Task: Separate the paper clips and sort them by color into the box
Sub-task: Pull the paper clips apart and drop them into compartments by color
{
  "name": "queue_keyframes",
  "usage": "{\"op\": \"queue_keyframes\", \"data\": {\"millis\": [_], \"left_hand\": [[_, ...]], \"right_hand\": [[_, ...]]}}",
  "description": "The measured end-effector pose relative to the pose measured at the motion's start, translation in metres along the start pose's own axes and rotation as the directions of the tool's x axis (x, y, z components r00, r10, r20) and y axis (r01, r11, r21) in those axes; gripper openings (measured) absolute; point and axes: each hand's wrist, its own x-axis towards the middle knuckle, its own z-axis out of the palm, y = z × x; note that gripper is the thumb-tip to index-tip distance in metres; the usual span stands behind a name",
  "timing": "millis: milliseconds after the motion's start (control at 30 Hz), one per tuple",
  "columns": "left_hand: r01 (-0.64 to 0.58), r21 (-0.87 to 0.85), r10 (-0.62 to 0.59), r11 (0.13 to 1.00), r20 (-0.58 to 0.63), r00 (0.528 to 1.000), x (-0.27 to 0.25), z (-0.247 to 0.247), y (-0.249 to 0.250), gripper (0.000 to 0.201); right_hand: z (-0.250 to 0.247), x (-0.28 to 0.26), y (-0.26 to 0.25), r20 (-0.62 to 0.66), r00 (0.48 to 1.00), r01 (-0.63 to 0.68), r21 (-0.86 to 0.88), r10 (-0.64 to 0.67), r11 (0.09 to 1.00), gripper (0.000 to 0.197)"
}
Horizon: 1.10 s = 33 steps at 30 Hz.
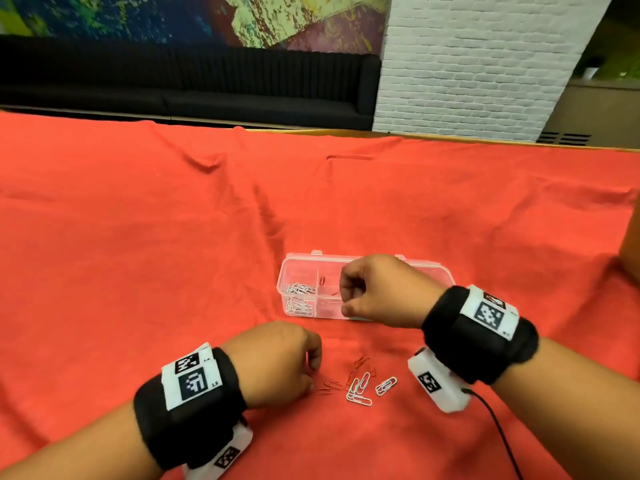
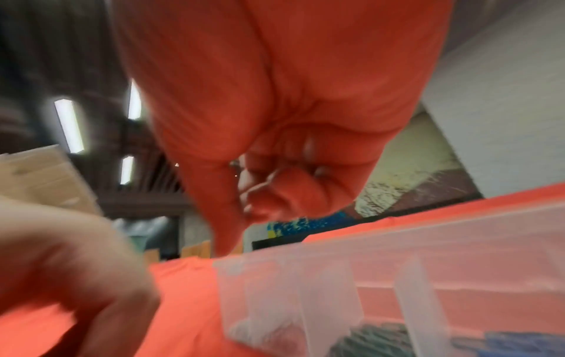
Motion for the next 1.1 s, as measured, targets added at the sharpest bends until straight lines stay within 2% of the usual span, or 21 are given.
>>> {"op": "queue_keyframes", "data": {"millis": [67, 133, 200, 233, 300, 467, 567, 667, 733, 833, 933, 1033, 1100], "left_hand": [[-0.062, 0.029, 0.061, 0.998, 0.023, 0.998, 0.002, 0.001, 0.002, 0.038], [-0.132, 0.075, 0.127, 0.988, 0.071, 0.989, 0.006, 0.004, 0.007, 0.045], [-0.197, 0.146, 0.184, 0.969, 0.094, 0.978, 0.010, 0.007, 0.016, 0.036], [-0.229, 0.185, 0.216, 0.956, 0.089, 0.972, 0.012, 0.008, 0.019, 0.029], [-0.266, 0.255, 0.253, 0.930, 0.081, 0.964, 0.014, 0.012, 0.024, 0.022], [-0.284, 0.330, 0.273, 0.900, 0.082, 0.959, 0.010, 0.019, 0.020, 0.021], [-0.236, 0.243, 0.231, 0.941, 0.050, 0.972, 0.010, 0.015, 0.009, 0.022], [-0.132, -0.043, 0.135, 0.990, 0.059, 0.989, 0.015, 0.002, -0.007, 0.016], [-0.047, -0.311, 0.062, 0.949, 0.038, 0.997, 0.023, -0.014, -0.017, 0.007], [0.003, -0.539, -0.079, 0.842, -0.118, 0.990, 0.039, -0.038, -0.025, 0.007], [-0.024, -0.521, -0.143, 0.853, -0.277, 0.950, 0.055, -0.053, -0.024, 0.009], [0.004, -0.413, -0.155, 0.911, -0.332, 0.930, 0.064, -0.060, -0.019, 0.014], [0.002, -0.235, -0.103, 0.972, -0.415, 0.904, 0.060, -0.060, -0.016, 0.013]], "right_hand": [[0.008, -0.016, -0.002, 0.187, 0.982, 0.054, -0.144, -0.027, 0.988, 0.011], [0.017, -0.026, 0.004, 0.299, 0.954, 0.077, -0.272, 0.008, 0.959, 0.025], [0.024, -0.032, 0.013, 0.322, 0.947, 0.100, -0.324, 0.010, 0.941, 0.039], [0.027, -0.035, 0.016, 0.324, 0.946, 0.116, -0.330, -0.003, 0.937, 0.039], [0.030, -0.039, 0.019, 0.318, 0.948, 0.133, -0.321, -0.026, 0.938, 0.034], [0.032, -0.045, 0.030, 0.306, 0.951, 0.136, -0.291, -0.043, 0.947, 0.021], [0.036, -0.049, 0.035, 0.300, 0.952, 0.163, -0.298, -0.070, 0.941, 0.011], [0.035, -0.050, 0.036, 0.306, 0.948, 0.175, -0.282, -0.085, 0.943, 0.004], [0.025, -0.046, 0.030, 0.265, 0.960, 0.157, -0.228, -0.094, 0.961, 0.004], [0.005, -0.031, 0.021, 0.055, 0.991, 0.126, -0.117, -0.120, 0.985, 0.005], [-0.008, -0.009, 0.013, -0.133, 0.987, 0.073, -0.094, -0.085, 0.993, 0.008], [-0.010, 0.002, 0.010, -0.152, 0.988, 0.015, -0.088, -0.028, 0.996, 0.014], [-0.010, -0.005, 0.009, -0.178, 0.982, 0.027, -0.199, -0.063, 0.980, 0.014]]}}
